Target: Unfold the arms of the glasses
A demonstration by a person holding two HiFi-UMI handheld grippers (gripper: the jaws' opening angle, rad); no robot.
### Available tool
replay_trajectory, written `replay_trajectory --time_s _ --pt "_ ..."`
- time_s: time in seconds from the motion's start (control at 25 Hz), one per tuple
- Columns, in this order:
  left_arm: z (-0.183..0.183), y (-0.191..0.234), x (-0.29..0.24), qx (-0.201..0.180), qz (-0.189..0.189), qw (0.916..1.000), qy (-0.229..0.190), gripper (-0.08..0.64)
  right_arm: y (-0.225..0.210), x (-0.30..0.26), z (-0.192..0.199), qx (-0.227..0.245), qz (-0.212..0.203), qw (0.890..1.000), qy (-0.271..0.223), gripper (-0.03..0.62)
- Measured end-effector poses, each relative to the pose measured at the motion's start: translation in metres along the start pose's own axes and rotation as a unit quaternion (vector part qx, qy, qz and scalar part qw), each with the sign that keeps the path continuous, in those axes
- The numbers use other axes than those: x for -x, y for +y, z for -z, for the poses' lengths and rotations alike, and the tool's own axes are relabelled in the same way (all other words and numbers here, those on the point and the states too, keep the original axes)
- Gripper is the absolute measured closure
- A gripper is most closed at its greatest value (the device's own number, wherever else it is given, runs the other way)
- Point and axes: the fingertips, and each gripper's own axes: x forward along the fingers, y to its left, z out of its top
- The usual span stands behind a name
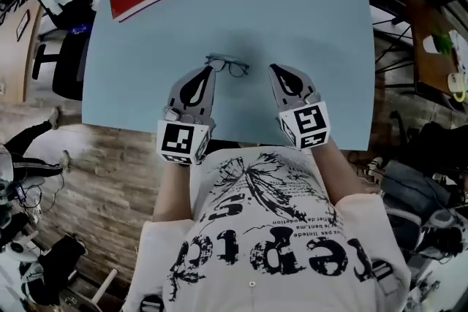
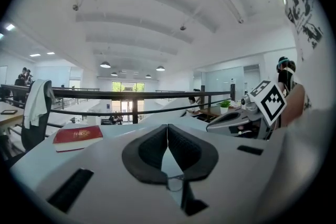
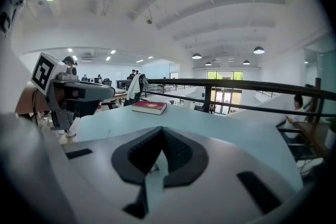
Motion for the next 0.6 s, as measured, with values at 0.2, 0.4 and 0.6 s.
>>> replay_trajectory --time_s 0.2,0.4,0.6 --pt "0.015 0.027 -0.029 -0.009 0.063 0.9977 0.024 0.541 0.007 -0.037 0.032 0.022 -0.004 0.994 0.107 0.581" --pt "0.042 0.041 -0.049 -0.024 0.125 0.9905 0.050 0.540 0.011 -0.072 0.069 0.064 -0.029 0.974 0.217 0.581" --pt "0.070 0.053 -0.061 -0.034 0.156 0.9839 0.079 0.540 0.016 -0.101 0.099 0.120 -0.075 0.947 0.288 0.574"
